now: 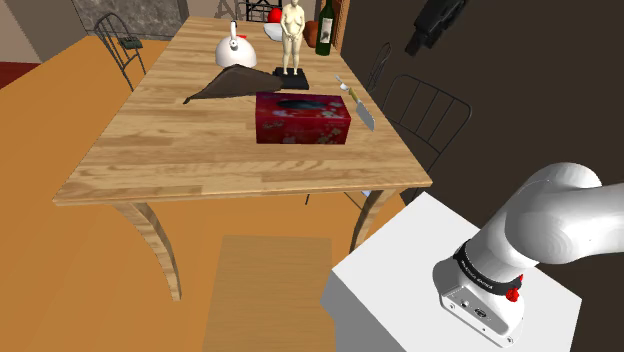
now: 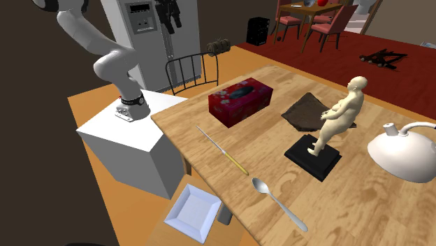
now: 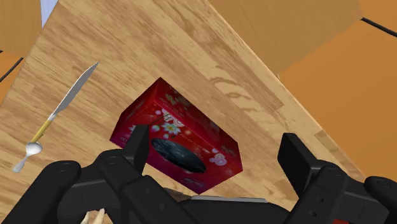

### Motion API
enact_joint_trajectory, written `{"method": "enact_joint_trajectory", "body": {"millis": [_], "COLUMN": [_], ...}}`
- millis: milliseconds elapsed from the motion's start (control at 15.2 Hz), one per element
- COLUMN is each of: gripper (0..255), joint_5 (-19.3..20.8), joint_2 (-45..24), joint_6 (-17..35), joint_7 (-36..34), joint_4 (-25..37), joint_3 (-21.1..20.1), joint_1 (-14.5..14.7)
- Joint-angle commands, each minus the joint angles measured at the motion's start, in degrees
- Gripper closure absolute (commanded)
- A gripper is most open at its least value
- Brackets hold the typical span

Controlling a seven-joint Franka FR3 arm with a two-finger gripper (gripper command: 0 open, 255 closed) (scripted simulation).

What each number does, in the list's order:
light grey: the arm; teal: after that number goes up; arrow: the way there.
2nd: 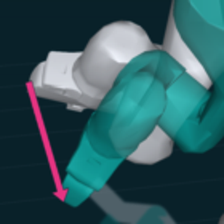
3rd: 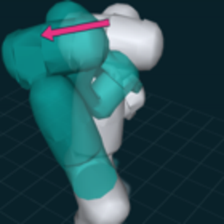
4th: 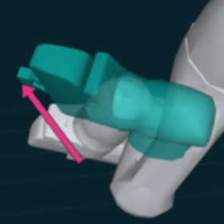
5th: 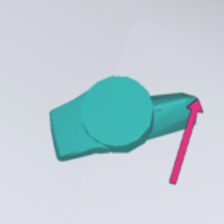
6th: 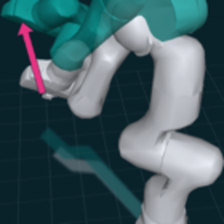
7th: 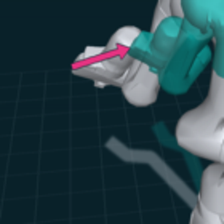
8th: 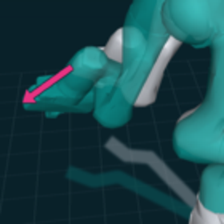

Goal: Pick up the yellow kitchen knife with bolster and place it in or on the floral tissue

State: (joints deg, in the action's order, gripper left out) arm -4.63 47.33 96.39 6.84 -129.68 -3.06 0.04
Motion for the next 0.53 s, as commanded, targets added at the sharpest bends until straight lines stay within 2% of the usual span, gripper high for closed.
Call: {"method": "enact_joint_trajectory", "body": {"millis": [0,462], "gripper": [0,0], "joint_5": [0.0,-1.0], "joint_2": [0.0,-12.5], "joint_6": [0.0,6.6], "joint_7": [0.0,0.0], "joint_4": [0.0,2.8], "joint_3": [0.0,4.5], "joint_1": [0.0,-2.8]}}
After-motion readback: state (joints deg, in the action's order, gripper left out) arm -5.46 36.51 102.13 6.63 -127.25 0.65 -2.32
